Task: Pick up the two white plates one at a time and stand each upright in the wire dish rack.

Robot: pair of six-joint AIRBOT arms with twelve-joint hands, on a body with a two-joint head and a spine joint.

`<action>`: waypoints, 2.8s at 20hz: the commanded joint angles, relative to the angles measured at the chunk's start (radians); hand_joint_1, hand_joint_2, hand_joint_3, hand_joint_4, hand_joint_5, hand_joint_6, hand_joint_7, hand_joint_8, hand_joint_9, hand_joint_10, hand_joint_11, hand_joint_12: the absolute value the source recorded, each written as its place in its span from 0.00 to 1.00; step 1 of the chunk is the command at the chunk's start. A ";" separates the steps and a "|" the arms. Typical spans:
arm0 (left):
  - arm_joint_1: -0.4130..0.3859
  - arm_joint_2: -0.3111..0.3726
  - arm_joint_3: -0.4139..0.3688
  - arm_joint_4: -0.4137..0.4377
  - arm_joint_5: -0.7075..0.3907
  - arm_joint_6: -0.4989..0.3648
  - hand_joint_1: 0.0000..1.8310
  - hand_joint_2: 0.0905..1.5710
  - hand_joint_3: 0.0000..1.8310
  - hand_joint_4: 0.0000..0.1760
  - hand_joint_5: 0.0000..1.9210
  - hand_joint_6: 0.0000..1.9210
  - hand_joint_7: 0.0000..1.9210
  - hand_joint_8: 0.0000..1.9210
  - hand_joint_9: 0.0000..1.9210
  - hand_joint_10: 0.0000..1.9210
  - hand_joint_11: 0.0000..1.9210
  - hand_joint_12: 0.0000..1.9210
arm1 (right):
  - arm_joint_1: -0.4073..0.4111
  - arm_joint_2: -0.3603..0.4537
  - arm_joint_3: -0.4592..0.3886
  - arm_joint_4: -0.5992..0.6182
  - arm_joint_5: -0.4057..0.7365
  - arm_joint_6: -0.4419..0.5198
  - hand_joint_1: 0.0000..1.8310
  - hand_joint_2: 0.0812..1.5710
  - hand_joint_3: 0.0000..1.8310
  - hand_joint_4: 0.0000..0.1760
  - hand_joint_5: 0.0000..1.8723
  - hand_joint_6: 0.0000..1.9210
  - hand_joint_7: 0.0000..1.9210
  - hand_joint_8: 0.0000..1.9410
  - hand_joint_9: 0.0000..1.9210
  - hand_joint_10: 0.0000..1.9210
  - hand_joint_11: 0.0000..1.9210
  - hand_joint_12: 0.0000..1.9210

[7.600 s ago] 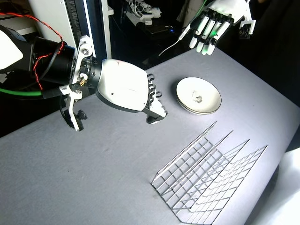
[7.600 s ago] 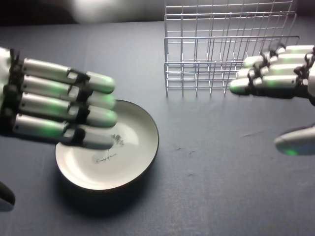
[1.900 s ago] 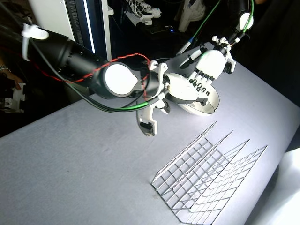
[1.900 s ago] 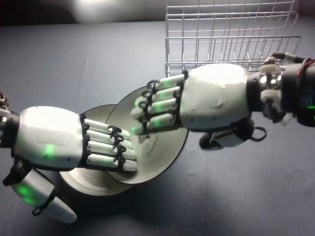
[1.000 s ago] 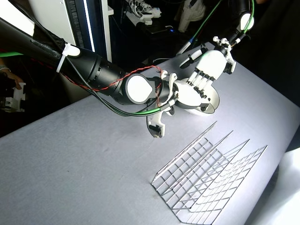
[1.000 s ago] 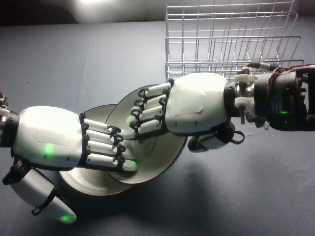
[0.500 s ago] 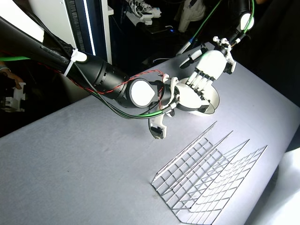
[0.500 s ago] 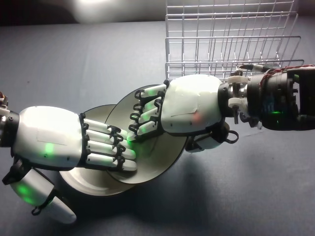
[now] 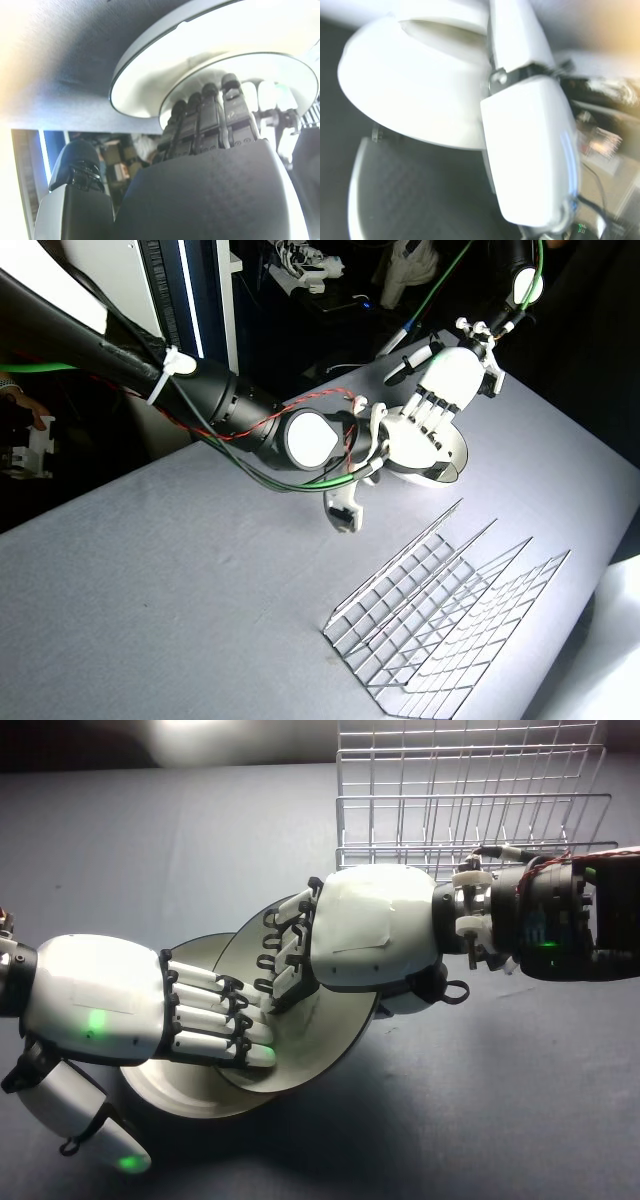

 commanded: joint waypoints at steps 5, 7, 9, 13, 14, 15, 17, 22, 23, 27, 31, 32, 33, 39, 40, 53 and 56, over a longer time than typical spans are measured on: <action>-0.004 -0.001 -0.004 -0.030 -0.018 -0.005 0.00 0.72 0.00 0.00 0.00 0.00 0.00 0.00 0.00 0.00 0.00 0.00 | -0.001 0.000 0.002 0.020 0.020 0.009 0.82 0.67 0.00 0.00 0.51 0.47 0.57 0.34 0.54 0.47 0.42 0.79; -0.007 0.008 -0.005 -0.059 -0.031 -0.005 0.00 0.72 0.00 0.00 0.01 0.00 0.00 0.00 0.00 0.00 0.01 0.00 | -0.001 0.001 0.001 0.020 0.020 0.009 0.82 0.65 0.00 0.00 0.56 0.39 0.61 0.27 0.59 0.41 0.43 0.77; -0.016 0.019 -0.005 -0.087 -0.043 -0.005 0.00 0.73 0.00 0.00 0.00 0.00 0.00 0.00 0.00 0.00 0.00 0.00 | -0.001 0.001 0.001 0.020 0.024 0.009 0.82 0.64 0.00 0.00 0.58 0.34 0.64 0.21 0.61 0.37 0.45 0.76; -0.042 0.044 -0.010 -0.107 -0.063 -0.002 0.00 0.72 0.00 0.00 0.00 0.00 0.00 0.00 0.00 0.00 0.00 0.00 | -0.001 0.001 0.001 0.021 0.029 0.009 0.82 0.63 0.00 0.00 0.59 0.30 0.65 0.21 0.63 0.35 0.47 0.74; -0.052 0.051 -0.013 -0.107 -0.064 0.005 0.00 0.72 0.00 0.00 0.00 0.00 0.00 0.00 0.00 0.00 0.00 0.00 | -0.001 0.001 0.001 0.021 0.032 0.009 0.82 0.63 0.00 0.00 0.60 0.30 0.64 0.22 0.63 0.34 0.48 0.74; -0.062 0.057 -0.013 -0.106 -0.064 0.006 0.00 0.72 0.00 0.00 0.00 0.00 0.00 0.00 0.00 0.00 0.00 0.00 | 0.000 0.001 0.001 0.022 0.036 0.009 0.82 0.63 0.00 0.00 0.60 0.30 0.64 0.22 0.63 0.34 0.47 0.74; -0.094 0.084 -0.013 -0.107 -0.059 0.008 0.00 0.72 0.00 0.00 0.00 0.00 0.00 0.00 0.00 0.00 0.00 0.00 | 0.014 0.002 0.000 0.048 0.052 0.009 0.82 0.64 0.00 0.00 0.57 0.34 0.63 0.25 0.62 0.35 0.45 0.75; -0.105 0.122 -0.020 -0.106 -0.012 0.031 0.00 0.73 0.00 0.00 0.00 0.00 0.00 0.00 0.00 0.00 0.00 0.00 | 0.056 0.021 -0.010 0.108 0.073 0.009 0.82 0.64 0.00 0.00 0.56 0.37 0.62 0.27 0.61 0.36 0.46 0.74; -0.105 0.129 -0.020 -0.106 -0.007 0.041 0.00 0.72 0.00 0.00 0.01 0.00 0.00 0.00 0.00 0.00 0.01 0.01 | 0.065 0.028 -0.017 0.123 0.073 0.009 0.82 0.64 0.00 0.00 0.57 0.36 0.63 0.26 0.61 0.35 0.47 0.73; -0.107 0.155 -0.007 -0.104 0.011 0.075 0.00 0.73 0.00 0.00 0.01 0.00 0.00 0.00 0.00 0.00 0.00 0.00 | 0.103 0.061 -0.050 0.146 0.083 0.009 0.82 0.64 0.00 0.00 0.57 0.36 0.62 0.26 0.61 0.35 0.48 0.73; -0.116 0.165 0.036 -0.083 0.025 0.075 0.00 0.72 0.00 0.00 0.02 0.01 0.01 0.00 0.00 0.00 0.01 0.00 | 0.150 0.100 -0.094 0.185 0.087 0.010 0.82 0.63 0.00 0.00 0.58 0.32 0.64 0.24 0.61 0.35 0.48 0.74; -0.116 0.165 0.043 -0.075 0.027 0.075 0.00 0.73 0.00 0.00 0.02 0.01 0.00 0.00 0.00 0.00 0.00 0.00 | 0.159 0.111 -0.106 0.200 0.087 0.010 0.82 0.63 0.00 0.00 0.59 0.31 0.64 0.24 0.61 0.35 0.47 0.74; -0.116 0.166 0.051 -0.068 0.029 0.075 0.00 0.73 0.00 0.00 0.01 0.00 0.00 0.00 0.00 0.00 0.00 0.00 | 0.167 0.122 -0.118 0.217 0.089 0.010 0.82 0.63 0.00 0.00 0.60 0.29 0.65 0.22 0.63 0.33 0.48 0.73; -0.116 0.177 0.049 -0.050 0.029 0.075 0.00 0.73 0.00 0.00 0.03 0.01 0.02 0.01 0.02 0.01 0.02 0.01 | 0.188 0.190 -0.182 0.324 0.110 0.015 0.82 0.63 0.00 0.00 0.58 0.32 0.64 0.23 0.63 0.34 0.47 0.74; -0.117 0.177 0.049 -0.044 0.033 0.075 0.00 0.73 0.00 0.00 0.02 0.00 0.01 0.00 0.01 0.00 0.01 0.01 | 0.192 0.201 -0.193 0.343 0.110 0.015 0.82 0.63 0.00 0.00 0.58 0.32 0.64 0.23 0.62 0.35 0.48 0.73; -0.122 0.170 0.044 0.000 0.040 0.067 0.00 0.73 0.00 0.00 0.01 0.00 0.00 0.00 0.00 0.00 0.00 0.00 | 0.298 0.263 -0.230 0.694 0.014 0.044 0.82 0.63 0.00 0.00 0.60 0.31 0.66 0.20 0.63 0.33 0.48 0.73; -0.121 0.169 0.038 0.007 0.036 0.058 0.00 0.73 0.00 0.00 0.02 0.00 0.00 0.00 0.00 0.00 0.01 0.00 | 0.332 0.271 -0.230 0.757 -0.062 0.044 0.82 0.63 0.00 0.00 0.59 0.32 0.65 0.21 0.63 0.33 0.48 0.73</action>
